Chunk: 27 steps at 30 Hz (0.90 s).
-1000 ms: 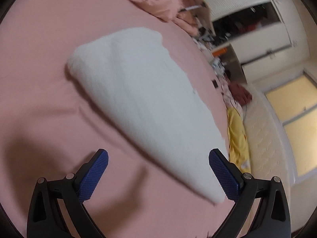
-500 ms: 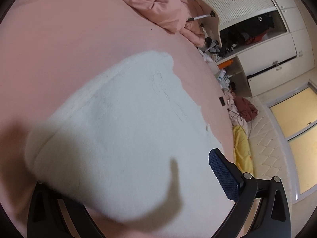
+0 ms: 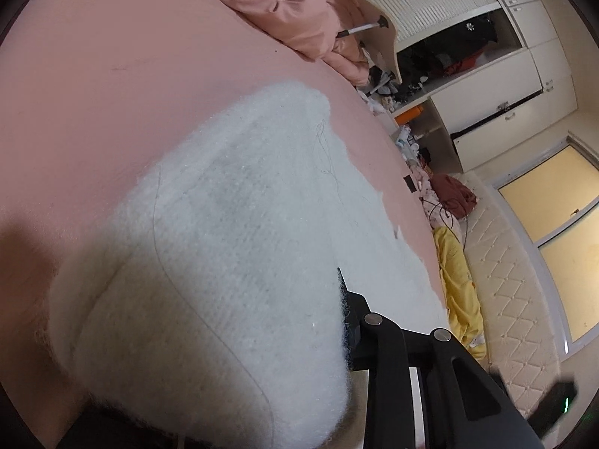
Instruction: Fold clothes
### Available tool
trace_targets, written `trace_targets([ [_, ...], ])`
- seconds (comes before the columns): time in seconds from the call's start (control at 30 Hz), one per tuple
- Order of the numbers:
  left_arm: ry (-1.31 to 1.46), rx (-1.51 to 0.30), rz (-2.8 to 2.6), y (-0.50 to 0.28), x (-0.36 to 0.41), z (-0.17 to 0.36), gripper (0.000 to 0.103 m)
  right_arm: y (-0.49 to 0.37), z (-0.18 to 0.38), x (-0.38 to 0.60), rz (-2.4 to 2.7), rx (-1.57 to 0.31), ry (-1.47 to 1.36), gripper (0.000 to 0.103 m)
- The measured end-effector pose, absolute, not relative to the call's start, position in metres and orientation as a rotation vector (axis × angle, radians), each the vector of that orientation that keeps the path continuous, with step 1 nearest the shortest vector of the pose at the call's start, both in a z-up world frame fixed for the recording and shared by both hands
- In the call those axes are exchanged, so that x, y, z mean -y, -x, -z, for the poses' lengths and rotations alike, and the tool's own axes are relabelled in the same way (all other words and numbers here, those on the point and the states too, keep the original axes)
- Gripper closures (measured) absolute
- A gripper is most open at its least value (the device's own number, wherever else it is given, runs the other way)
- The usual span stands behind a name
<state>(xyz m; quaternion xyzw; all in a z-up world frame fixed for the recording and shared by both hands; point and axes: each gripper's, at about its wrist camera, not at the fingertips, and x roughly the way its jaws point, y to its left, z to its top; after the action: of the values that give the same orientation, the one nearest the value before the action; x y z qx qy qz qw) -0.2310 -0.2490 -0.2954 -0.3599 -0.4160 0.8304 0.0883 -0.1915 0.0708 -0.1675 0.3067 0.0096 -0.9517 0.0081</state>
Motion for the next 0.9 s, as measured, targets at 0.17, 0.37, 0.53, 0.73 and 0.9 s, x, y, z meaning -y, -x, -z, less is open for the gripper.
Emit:
trace_targets([
  [0.17,1.046,1.204,-2.493,0.226,0.247,0.298,0.075,0.260,0.191,-0.045,2.957,-0.036,-1.033,0.014],
  [0.37,1.046,1.170,-2.512,0.226,0.245,0.299,0.075,0.290,0.241,-0.047,2.872,0.007,-1.195,0.010],
  [0.53,1.043,1.171,-2.513,0.226,0.246,0.300,0.075,0.288,0.235,-0.049,2.859,0.013,-1.229,0.009],
  [0.73,1.033,1.169,-2.518,0.225,0.248,0.301,0.075,0.219,0.208,-0.065,2.962,0.046,-1.118,0.009],
  [0.9,1.035,1.167,-2.520,0.225,0.248,0.302,0.075,0.218,0.236,-0.064,2.901,-0.014,-1.285,0.008],
])
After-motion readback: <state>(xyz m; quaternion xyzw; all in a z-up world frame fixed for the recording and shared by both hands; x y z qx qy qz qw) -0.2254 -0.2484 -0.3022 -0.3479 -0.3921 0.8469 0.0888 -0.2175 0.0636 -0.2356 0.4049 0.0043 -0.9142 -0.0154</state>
